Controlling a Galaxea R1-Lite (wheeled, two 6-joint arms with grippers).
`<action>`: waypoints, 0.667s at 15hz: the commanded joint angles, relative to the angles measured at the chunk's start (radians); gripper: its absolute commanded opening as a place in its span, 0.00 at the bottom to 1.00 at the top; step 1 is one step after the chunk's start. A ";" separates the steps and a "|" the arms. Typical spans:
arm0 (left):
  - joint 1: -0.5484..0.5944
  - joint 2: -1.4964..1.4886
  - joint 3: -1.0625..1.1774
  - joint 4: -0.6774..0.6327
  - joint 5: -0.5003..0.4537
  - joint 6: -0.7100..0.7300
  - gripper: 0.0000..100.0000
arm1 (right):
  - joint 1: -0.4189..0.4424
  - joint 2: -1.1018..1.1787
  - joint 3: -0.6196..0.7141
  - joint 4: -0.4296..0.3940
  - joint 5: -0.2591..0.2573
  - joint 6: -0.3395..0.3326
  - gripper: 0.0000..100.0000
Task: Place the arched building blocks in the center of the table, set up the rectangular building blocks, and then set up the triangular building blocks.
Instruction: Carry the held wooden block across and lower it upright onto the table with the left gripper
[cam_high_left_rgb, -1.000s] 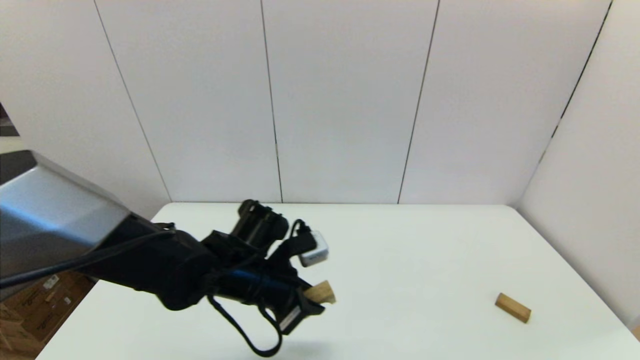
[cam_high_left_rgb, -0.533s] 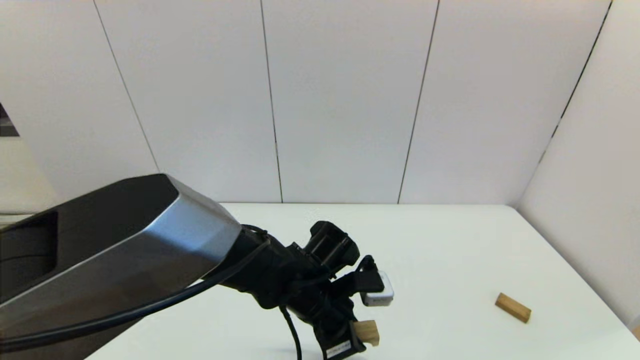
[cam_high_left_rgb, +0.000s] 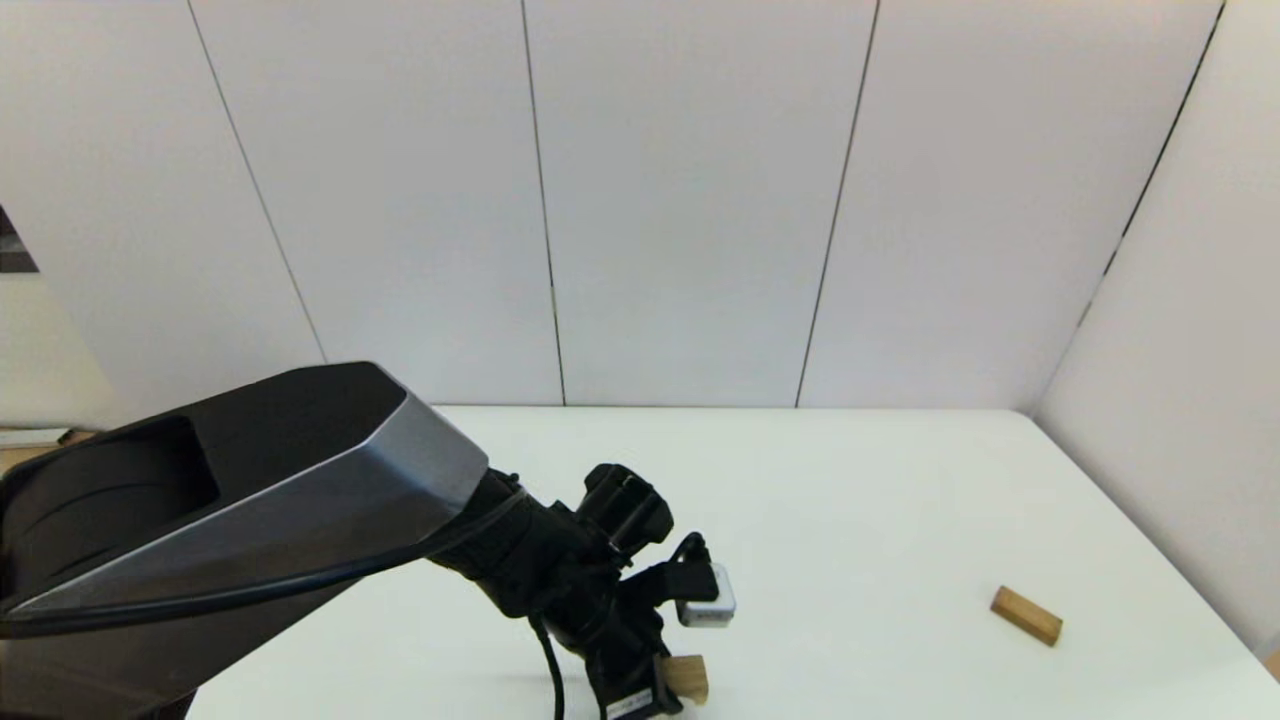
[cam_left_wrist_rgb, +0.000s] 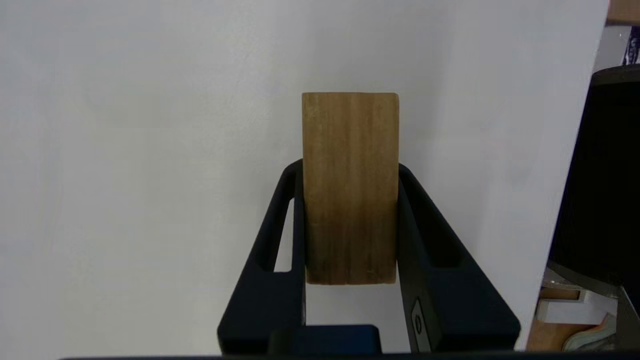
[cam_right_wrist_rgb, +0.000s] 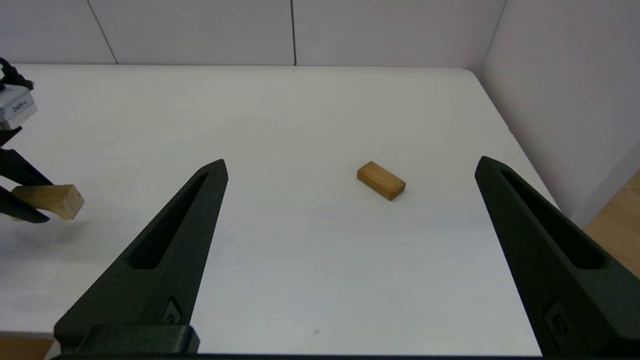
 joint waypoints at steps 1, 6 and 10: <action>0.005 0.034 0.049 -0.101 -0.034 0.005 0.00 | 0.000 0.001 0.000 0.000 0.000 0.000 1.00; 0.014 0.057 0.063 -0.155 -0.037 0.007 0.00 | 0.000 0.001 0.000 0.000 0.000 0.000 1.00; 0.026 0.055 0.078 -0.155 -0.045 0.010 0.00 | 0.000 0.001 0.000 0.000 0.000 0.000 1.00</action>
